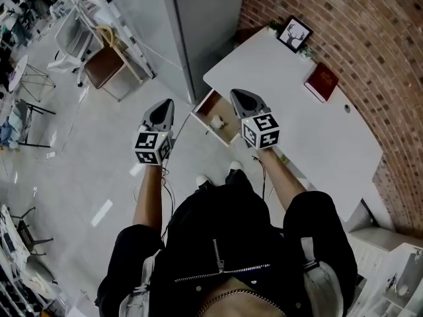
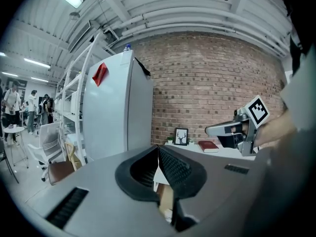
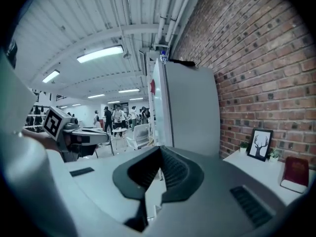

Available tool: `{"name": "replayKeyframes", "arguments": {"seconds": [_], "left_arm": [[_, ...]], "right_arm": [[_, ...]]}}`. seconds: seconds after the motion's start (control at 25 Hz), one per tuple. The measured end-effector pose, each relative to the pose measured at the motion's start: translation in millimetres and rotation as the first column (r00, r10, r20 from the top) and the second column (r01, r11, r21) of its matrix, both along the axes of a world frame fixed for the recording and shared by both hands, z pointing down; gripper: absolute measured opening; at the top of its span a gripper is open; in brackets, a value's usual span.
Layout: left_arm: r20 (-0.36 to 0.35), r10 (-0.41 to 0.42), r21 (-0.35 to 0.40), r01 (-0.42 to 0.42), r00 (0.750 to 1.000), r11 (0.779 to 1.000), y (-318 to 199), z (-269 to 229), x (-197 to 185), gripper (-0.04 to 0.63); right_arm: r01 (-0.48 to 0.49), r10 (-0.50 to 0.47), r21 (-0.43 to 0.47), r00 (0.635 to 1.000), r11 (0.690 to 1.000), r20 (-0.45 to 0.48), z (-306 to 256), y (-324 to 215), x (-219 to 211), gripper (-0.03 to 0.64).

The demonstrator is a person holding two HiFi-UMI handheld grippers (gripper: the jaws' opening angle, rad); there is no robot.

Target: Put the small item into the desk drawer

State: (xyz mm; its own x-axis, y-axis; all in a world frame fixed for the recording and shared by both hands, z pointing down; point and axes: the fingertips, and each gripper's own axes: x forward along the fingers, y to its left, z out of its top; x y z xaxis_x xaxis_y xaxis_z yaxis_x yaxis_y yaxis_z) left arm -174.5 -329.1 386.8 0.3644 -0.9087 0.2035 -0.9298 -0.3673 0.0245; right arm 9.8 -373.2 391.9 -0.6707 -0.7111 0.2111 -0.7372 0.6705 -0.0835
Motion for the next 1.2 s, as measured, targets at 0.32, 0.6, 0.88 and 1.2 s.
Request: {"name": "replayKeyframes", "arguments": {"seconds": [0.32, 0.6, 0.88, 1.2], "left_arm": [[-0.003, 0.007, 0.021, -0.006, 1.000, 1.000, 6, -6, -6, 0.021], [-0.006, 0.012, 0.021, -0.012, 1.000, 1.000, 9, -5, -11, 0.021], [-0.016, 0.015, 0.014, -0.015, 1.000, 1.000, 9, -1, -15, 0.021], [-0.017, 0.021, 0.027, -0.021, 1.000, 0.999, 5, -3, -17, 0.021]], "right_arm": [[-0.056, 0.054, 0.055, 0.998, 0.997, 0.034, -20, 11, 10, 0.003], [-0.049, 0.048, 0.053, 0.999, 0.997, 0.021, -15, 14, 7, 0.003], [-0.045, 0.044, 0.058, 0.999, 0.997, 0.024, -15, 15, -1, 0.005], [-0.038, 0.035, 0.069, 0.999, 0.997, 0.034, -14, 14, -6, 0.005]]}}
